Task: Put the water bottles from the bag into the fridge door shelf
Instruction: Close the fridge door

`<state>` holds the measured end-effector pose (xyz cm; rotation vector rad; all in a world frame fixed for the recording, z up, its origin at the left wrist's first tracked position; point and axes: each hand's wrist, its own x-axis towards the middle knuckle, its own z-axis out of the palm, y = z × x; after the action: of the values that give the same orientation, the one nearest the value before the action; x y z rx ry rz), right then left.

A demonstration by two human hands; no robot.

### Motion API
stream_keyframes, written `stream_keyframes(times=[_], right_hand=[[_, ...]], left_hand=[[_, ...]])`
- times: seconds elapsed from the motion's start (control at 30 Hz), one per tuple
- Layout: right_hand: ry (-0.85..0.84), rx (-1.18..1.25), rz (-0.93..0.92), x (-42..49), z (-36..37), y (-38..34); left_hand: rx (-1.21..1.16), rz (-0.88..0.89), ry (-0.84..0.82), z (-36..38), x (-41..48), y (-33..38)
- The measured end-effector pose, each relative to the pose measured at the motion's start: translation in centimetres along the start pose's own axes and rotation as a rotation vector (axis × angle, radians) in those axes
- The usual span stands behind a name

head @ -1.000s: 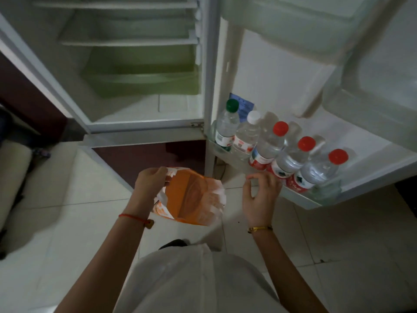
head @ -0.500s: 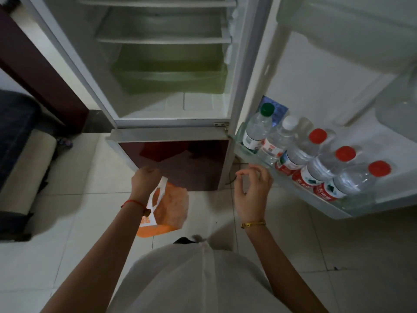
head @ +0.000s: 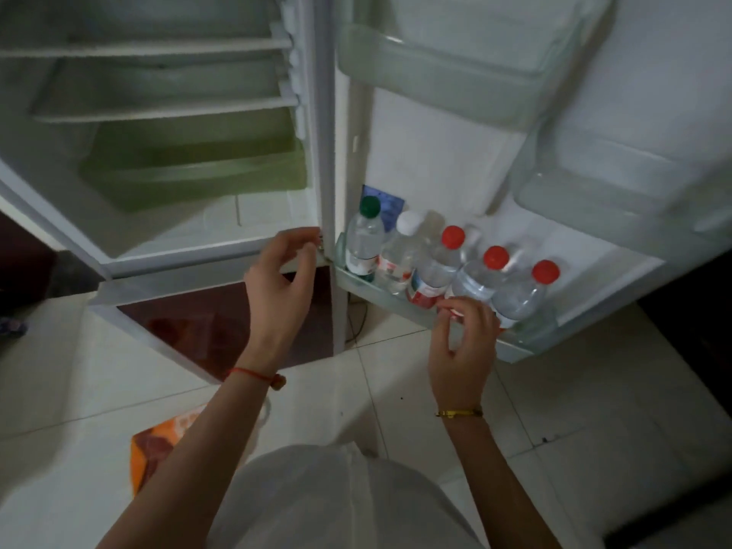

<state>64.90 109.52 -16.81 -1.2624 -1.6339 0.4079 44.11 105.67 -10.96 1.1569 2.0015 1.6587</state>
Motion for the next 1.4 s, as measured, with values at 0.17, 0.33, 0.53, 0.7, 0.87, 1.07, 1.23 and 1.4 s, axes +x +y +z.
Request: stream_keyframes(times=[0.17,0.33,0.53,0.7,0.87,1.07,1.23,1.4], right_hand=[[0.242,-0.029,-0.047,3.4,-5.2,-0.2],[0.383,-0.022,-0.091,6.8,-9.4,-0.9],[0.54,0.006,-0.162,9.6,-13.3,-1.8],[0.66,-0.029,-0.202,12.6,-16.8,-1.8],[0.721,0.027,-0.097,16.5,-19.8,-1.1],[0.645,0.132,0.02,20.3,-21.5,0.3],[0.54,0.235,0.134,23.0,-22.5,0.4],[0.448,0.429,0.202,25.8,-23.5,0.8]], left_hand=[[-0.097,0.26,-0.078,4.1,-0.4,5.5],[-0.172,0.407,-0.136,7.5,-1.0,10.5],[-0.21,0.559,-0.197,10.8,-1.8,14.8],[-0.234,0.688,-0.232,13.2,-2.6,17.9],[-0.272,0.78,-0.28,15.7,-3.3,20.7],[-0.312,0.838,-0.342,18.0,-3.7,23.5],[-0.319,0.878,-0.393,19.8,-3.9,25.5],[-0.244,0.942,-0.468,21.9,-4.2,26.9]])
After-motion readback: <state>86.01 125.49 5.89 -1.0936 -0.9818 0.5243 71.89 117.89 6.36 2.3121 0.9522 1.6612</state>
